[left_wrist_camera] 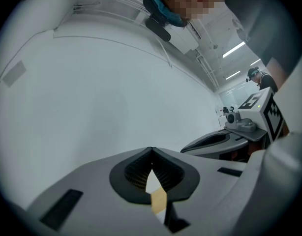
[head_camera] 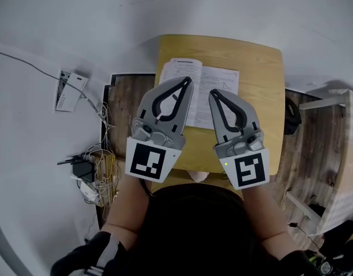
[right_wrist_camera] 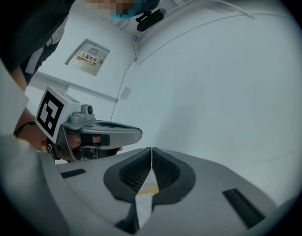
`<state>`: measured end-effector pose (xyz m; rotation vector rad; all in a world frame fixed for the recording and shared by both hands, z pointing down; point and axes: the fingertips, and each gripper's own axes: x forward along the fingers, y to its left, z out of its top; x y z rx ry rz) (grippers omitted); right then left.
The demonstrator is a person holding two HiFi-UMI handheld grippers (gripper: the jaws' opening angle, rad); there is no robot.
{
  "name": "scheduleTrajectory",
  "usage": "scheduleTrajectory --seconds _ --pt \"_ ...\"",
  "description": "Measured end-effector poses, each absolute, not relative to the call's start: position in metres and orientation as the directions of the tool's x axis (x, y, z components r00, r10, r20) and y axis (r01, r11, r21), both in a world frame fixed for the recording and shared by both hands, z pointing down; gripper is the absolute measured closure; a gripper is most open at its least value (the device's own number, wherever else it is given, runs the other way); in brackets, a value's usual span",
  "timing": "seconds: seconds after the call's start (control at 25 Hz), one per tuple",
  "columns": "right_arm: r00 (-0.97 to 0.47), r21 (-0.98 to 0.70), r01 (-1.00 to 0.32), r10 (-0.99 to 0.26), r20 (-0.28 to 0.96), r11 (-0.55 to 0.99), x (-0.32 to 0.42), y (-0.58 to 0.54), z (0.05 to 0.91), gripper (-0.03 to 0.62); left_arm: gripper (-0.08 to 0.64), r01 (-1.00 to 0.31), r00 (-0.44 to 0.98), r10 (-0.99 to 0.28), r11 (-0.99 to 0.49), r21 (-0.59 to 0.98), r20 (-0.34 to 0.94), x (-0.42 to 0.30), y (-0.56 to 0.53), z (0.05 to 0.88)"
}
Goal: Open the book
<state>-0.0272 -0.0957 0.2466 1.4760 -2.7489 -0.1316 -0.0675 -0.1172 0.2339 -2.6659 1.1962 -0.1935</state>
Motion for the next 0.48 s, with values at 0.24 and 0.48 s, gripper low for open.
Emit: scheduleTrajectory --seconds 0.24,0.48 --pt "-0.551 0.133 -0.832 -0.831 -0.076 0.539 -0.001 -0.093 0.221 0.561 0.552 -0.732 0.642 -0.767 -0.614 -0.294 0.002 -0.059 -0.111 0.212" --pt "-0.562 0.164 -0.824 -0.819 -0.118 0.542 0.018 -0.083 0.200 0.561 0.552 -0.754 0.629 -0.776 -0.598 -0.273 -0.039 -0.045 -0.102 0.195"
